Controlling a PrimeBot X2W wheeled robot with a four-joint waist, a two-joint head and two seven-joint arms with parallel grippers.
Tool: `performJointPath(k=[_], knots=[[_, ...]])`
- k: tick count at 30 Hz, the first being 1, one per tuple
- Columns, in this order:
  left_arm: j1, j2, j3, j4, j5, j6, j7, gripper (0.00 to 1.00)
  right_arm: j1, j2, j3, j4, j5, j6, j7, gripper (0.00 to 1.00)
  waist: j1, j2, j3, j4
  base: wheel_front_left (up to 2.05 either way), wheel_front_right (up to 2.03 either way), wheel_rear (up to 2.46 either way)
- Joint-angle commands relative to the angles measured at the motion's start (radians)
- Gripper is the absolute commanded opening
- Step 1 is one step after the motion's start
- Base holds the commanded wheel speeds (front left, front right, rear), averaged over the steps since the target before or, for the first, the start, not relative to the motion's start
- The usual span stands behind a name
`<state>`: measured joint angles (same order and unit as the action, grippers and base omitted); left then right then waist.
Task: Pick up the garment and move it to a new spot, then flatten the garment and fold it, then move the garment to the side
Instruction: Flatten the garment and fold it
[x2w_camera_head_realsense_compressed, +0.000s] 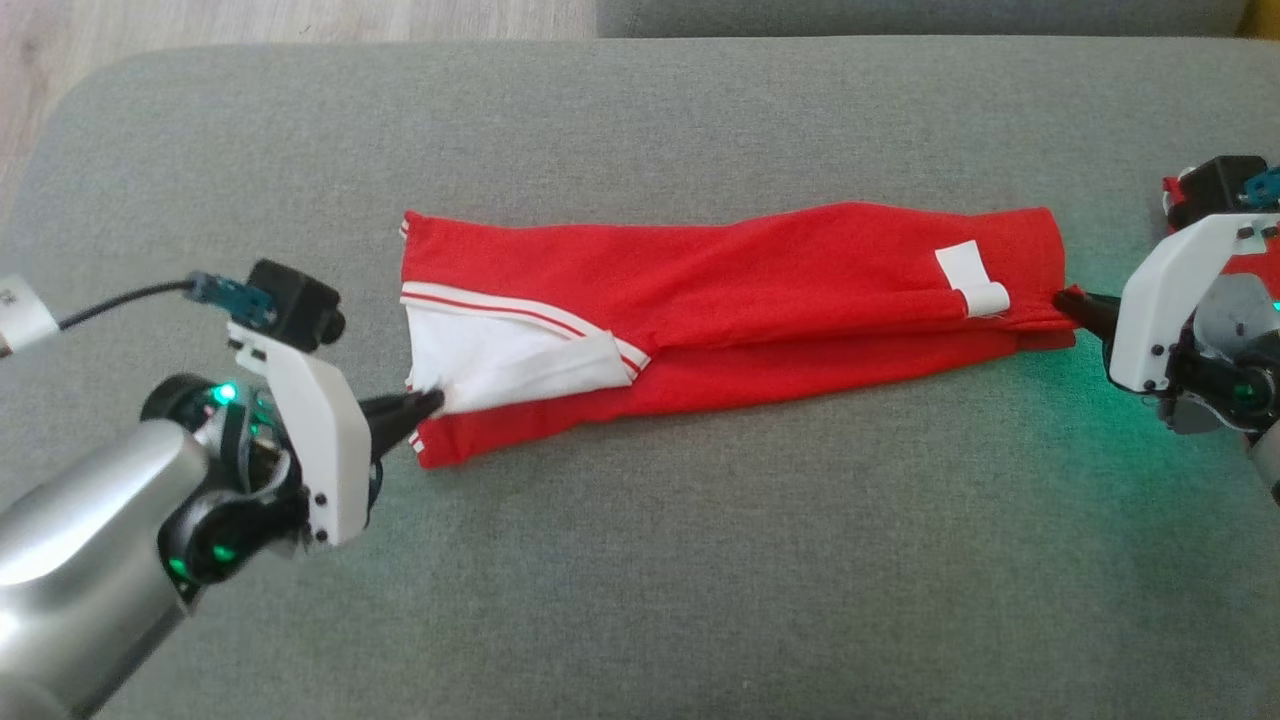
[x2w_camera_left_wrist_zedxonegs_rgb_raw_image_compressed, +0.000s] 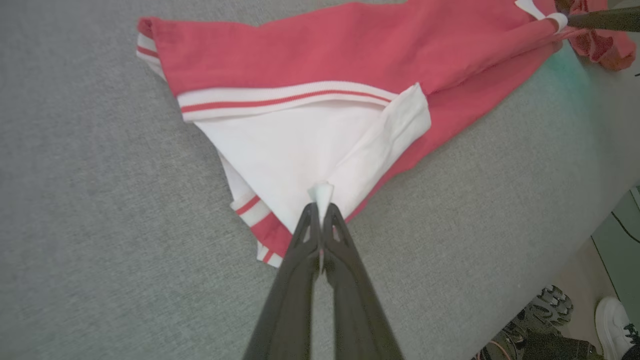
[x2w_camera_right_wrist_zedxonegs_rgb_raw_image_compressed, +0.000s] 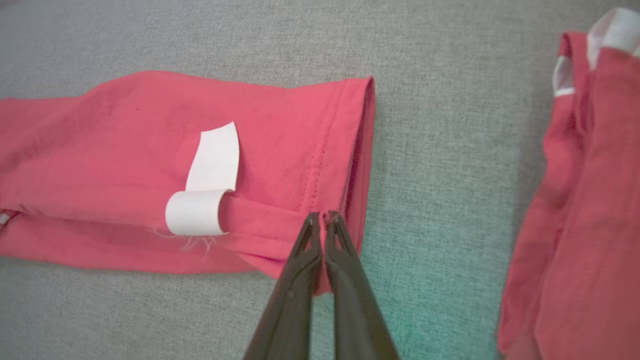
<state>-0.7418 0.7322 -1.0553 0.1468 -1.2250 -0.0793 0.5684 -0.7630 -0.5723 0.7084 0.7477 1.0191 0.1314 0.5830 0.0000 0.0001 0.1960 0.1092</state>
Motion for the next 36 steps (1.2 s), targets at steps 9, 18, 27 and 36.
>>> performJointPath(k=[9,18,27,36], knots=[[-0.024,0.038,0.059,-0.030,-0.008,0.001,-0.038,1.00,-0.001,-0.042,0.003,-0.023,-0.014,-0.001,-0.050,1.00,0.0000,-0.0001,-0.006,-0.004,0.00,0.00,0.00],[-0.059,-0.032,0.190,0.007,0.066,0.065,-0.343,1.00,-0.048,-0.024,-0.044,-0.043,-0.072,-0.001,-0.356,1.00,0.0000,-0.0001,-0.029,-0.008,0.00,0.00,0.00],[-0.002,-0.122,0.306,0.086,0.148,0.152,-0.735,1.00,-0.021,0.090,-0.094,-0.062,-0.155,-0.001,-0.744,1.00,0.0000,-0.0001,-0.066,-0.010,0.00,0.00,0.00],[0.159,-0.253,0.502,0.089,0.275,0.221,-0.829,1.00,0.119,0.241,-0.318,-0.119,-0.377,-0.001,-0.844,1.00,0.0000,-0.0001,-0.091,-0.004,0.00,0.00,0.00]])
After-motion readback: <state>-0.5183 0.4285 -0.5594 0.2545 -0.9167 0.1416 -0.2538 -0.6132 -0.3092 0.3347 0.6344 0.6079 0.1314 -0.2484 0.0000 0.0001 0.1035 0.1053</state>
